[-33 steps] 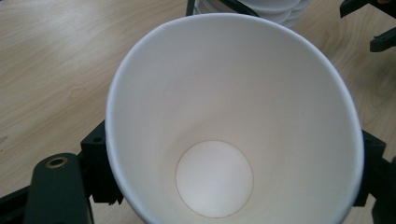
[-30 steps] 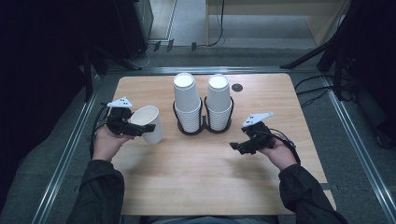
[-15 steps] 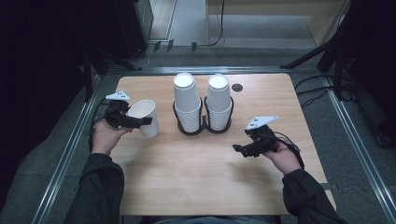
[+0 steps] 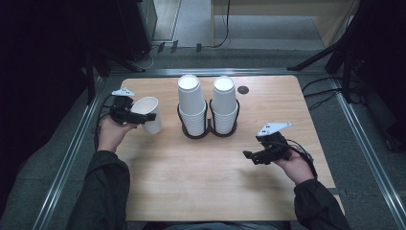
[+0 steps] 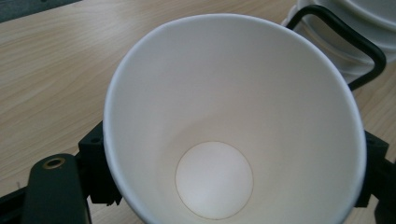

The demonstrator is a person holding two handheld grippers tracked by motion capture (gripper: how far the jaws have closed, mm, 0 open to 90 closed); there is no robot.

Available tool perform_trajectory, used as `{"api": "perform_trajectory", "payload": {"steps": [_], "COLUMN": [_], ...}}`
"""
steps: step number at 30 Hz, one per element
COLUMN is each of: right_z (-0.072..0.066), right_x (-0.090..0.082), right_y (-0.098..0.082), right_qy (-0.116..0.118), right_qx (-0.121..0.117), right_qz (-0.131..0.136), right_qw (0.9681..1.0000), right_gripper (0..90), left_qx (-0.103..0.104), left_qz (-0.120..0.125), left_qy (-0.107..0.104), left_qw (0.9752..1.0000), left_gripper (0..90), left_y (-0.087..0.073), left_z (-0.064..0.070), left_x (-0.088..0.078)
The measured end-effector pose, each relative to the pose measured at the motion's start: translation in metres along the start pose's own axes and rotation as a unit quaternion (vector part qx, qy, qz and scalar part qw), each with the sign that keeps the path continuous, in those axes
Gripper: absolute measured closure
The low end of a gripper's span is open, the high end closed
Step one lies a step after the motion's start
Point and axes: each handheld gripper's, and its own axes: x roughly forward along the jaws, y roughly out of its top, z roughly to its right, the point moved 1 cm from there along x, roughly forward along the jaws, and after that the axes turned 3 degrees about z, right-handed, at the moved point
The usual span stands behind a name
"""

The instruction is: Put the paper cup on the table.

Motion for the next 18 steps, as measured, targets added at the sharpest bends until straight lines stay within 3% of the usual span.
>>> {"api": "perform_trajectory", "payload": {"steps": [3, 8, 10, 18], "right_z": [-0.001, 0.0, -0.001, -0.004], "right_x": [-0.001, -0.002, -0.001, 0.003], "right_y": [-0.001, -0.002, -0.002, 0.0], "right_qy": [-0.001, -0.003, -0.004, -0.001], "right_qx": [-0.002, -0.001, -0.003, -0.014], "right_qz": [-0.002, -0.002, -0.005, -0.011], "right_qw": [1.0, 1.0, 1.0, 0.9998], "right_gripper": [20.3, 20.3, 20.3, 20.3], "left_qx": [-0.006, -0.01, -0.025, -0.017], "left_qz": [0.011, -0.001, 0.005, 0.006], "left_qy": [0.009, 0.025, 0.026, 0.056], "left_qw": [0.9999, 0.9996, 0.9994, 0.9983], "left_gripper": [16.6, 16.4, 16.2, 14.8], "left_y": [-0.002, -0.007, -0.011, -0.022], "left_z": [-0.007, -0.017, -0.022, -0.025], "left_x": [-0.001, 0.001, 0.002, 0.007]}}
